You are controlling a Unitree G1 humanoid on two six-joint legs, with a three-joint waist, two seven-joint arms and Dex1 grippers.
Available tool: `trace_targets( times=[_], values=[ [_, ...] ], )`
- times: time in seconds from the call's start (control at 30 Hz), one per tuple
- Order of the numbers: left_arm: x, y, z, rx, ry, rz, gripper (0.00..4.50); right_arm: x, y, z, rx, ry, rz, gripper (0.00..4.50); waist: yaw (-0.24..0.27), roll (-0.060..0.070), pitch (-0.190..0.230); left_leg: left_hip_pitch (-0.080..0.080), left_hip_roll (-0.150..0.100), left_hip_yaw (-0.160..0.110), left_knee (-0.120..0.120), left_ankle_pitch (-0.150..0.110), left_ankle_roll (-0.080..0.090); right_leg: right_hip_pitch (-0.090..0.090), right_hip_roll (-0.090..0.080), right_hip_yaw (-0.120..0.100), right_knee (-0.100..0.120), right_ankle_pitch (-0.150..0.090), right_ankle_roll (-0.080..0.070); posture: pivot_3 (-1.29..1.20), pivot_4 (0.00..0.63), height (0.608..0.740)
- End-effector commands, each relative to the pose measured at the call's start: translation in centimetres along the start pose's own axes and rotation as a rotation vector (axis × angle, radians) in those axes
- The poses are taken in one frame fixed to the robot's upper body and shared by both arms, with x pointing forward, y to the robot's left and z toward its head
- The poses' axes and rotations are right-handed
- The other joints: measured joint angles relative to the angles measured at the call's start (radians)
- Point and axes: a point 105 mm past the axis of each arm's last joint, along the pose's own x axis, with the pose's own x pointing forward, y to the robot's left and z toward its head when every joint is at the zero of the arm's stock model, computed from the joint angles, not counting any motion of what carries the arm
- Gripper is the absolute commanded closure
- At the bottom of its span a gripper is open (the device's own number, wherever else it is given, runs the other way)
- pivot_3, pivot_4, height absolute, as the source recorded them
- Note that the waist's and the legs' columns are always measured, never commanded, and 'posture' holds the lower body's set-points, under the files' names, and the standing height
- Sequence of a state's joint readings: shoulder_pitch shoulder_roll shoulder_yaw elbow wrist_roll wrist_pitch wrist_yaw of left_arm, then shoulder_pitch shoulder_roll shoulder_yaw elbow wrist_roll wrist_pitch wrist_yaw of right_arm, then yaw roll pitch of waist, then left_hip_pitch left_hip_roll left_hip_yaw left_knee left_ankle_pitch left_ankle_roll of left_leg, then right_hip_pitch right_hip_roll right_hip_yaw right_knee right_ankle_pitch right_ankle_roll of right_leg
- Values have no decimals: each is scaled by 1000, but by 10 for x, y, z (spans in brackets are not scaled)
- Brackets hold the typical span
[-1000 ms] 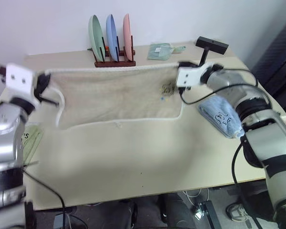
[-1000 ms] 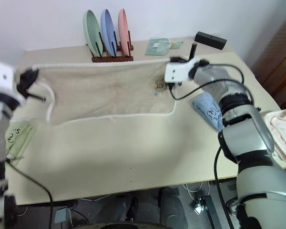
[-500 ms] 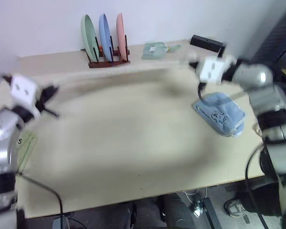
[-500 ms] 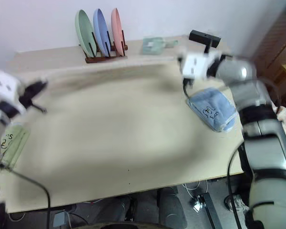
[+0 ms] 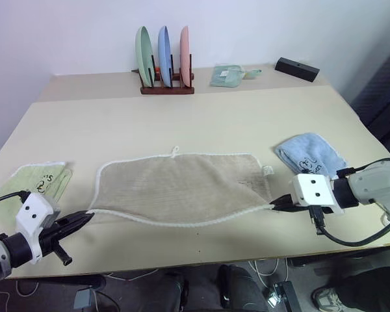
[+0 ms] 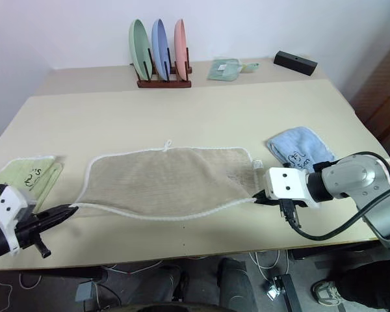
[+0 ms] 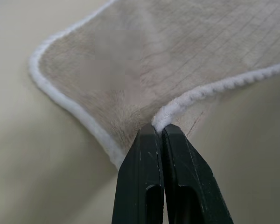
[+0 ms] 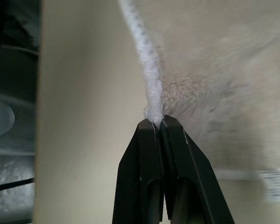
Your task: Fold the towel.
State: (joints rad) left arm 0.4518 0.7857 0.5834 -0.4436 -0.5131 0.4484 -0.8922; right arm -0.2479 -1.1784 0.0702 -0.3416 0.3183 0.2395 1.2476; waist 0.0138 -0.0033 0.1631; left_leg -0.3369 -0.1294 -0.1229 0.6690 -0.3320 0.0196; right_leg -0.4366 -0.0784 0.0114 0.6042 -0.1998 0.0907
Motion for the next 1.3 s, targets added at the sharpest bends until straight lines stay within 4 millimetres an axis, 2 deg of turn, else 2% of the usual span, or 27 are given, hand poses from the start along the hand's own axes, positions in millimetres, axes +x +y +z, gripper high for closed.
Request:
trace_targets(
  times=[0.03,0.13,0.3,0.43,0.53,0.73,0.9,1.0,1.17,1.2,1.3],
  values=[
    [1,15,15,42,-62,70,4500,-5,-26,9,-75,-11,-109,4476,-1,-1,0,-1,0,0,0,0,0,-1,0,0,0,3,2,0,150,740],
    [8,30,23,62,-105,121,4500,-1,-51,7,-136,8,-181,4476,-1,-1,0,-2,0,3,-1,3,-6,-4,0,1,-1,4,2,0,150,740],
    [22,52,31,92,-140,176,4500,9,-86,-6,-181,37,-240,4476,-2,-1,0,-3,0,5,-3,2,-6,-6,0,2,-2,4,2,0,150,740],
    [32,68,31,117,-143,221,4500,18,-104,-10,-193,23,-262,4476,-3,-1,0,-3,0,5,-3,2,-6,-7,0,2,-2,4,2,0,150,740],
    [40,77,28,117,-132,244,4500,26,-111,-12,-202,13,-259,4476,-3,-1,0,-3,1,5,-4,2,-6,-7,1,2,-2,4,2,0,150,740],
    [59,83,20,130,-98,244,4500,43,-118,-17,-205,4,-255,4476,-4,-1,0,-3,0,5,-4,2,-6,-8,1,3,-1,4,2,0,150,740],
    [66,90,18,80,-104,260,4500,47,-127,-24,-204,15,-313,4476,-6,-1,0,-4,0,5,-4,2,-6,-9,1,3,-1,4,2,0,150,740],
    [64,101,17,69,-108,327,3524,44,-132,-28,-172,19,-357,3557,-7,-1,0,-4,0,6,-4,2,-6,-9,1,3,1,4,2,0,150,740],
    [60,115,25,118,-147,464,993,29,-134,-32,-229,65,-442,1055,-6,-1,0,-4,0,7,-4,2,-6,-11,1,3,3,4,2,0,150,740],
    [60,115,28,120,-166,474,916,26,-134,-32,-228,65,-455,564,-4,-1,0,-4,0,7,-4,2,-6,-12,0,3,4,4,2,0,150,740],
    [61,112,44,126,-242,503,916,8,-134,-28,-184,35,-538,564,-1,-1,0,-4,0,7,-3,2,-6,-13,0,4,5,4,2,0,150,740]
  ],
)
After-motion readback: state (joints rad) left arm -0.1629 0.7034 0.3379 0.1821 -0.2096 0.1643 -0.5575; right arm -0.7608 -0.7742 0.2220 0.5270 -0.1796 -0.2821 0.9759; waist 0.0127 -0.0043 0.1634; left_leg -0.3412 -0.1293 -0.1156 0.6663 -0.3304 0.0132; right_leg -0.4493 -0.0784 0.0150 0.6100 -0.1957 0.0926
